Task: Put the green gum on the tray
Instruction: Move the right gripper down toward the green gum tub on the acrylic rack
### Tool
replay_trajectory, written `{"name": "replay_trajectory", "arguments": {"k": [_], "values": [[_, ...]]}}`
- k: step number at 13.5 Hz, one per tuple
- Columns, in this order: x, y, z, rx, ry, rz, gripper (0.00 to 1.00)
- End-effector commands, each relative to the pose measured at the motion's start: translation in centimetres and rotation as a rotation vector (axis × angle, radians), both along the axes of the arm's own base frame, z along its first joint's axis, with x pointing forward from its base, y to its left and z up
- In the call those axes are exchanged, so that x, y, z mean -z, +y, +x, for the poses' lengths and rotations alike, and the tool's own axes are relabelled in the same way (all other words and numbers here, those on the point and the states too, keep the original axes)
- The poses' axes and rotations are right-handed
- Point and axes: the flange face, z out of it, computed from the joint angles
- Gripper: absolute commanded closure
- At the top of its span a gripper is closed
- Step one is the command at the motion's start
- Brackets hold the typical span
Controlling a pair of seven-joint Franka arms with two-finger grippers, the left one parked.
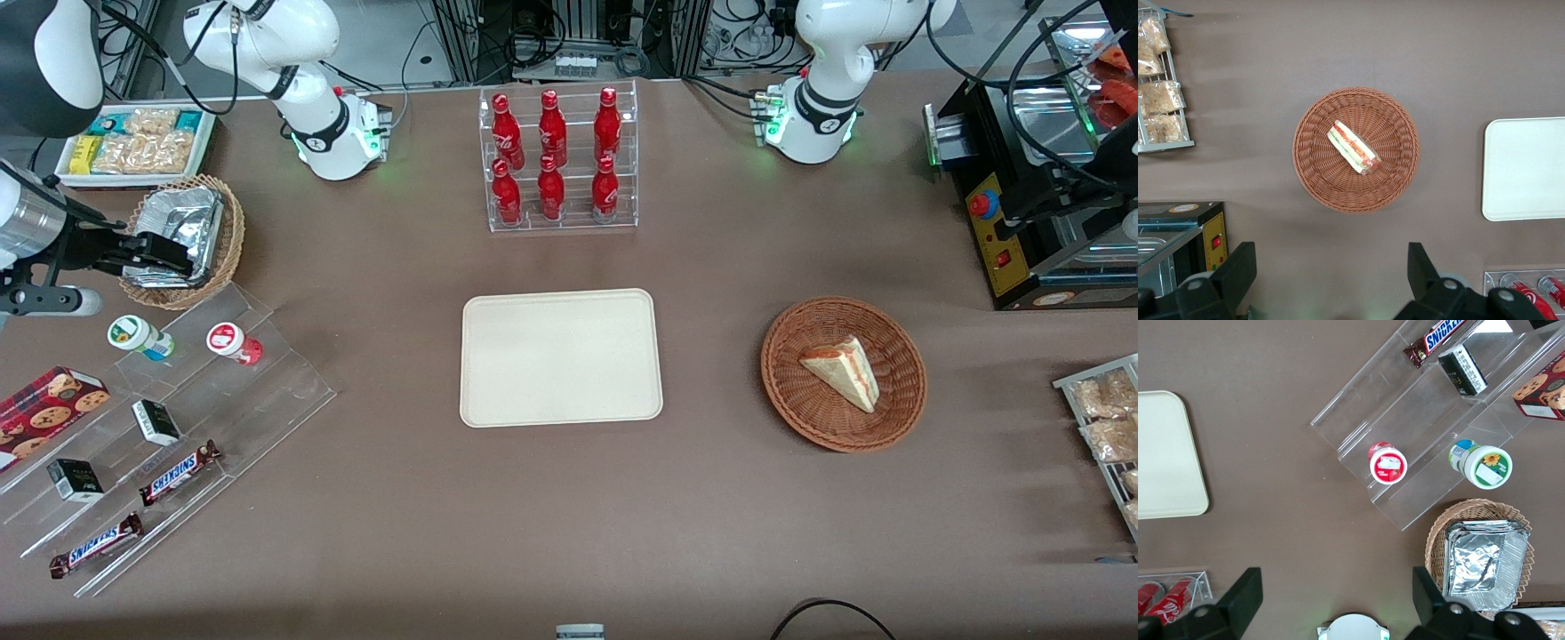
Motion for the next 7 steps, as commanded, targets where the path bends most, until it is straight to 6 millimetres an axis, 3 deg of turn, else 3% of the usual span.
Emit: {"name": "replay_trajectory", "arguments": {"k": [1, 4, 7], "values": [[-0.5, 0.0, 0.3, 0.023, -0.004, -0.010, 0.00], [0.4, 0.0, 0.7, 0.017, -0.006, -0.006, 0.00], [3.3, -0.1, 0.6, -0.014, 0.004, 0.000, 0.00]]}}
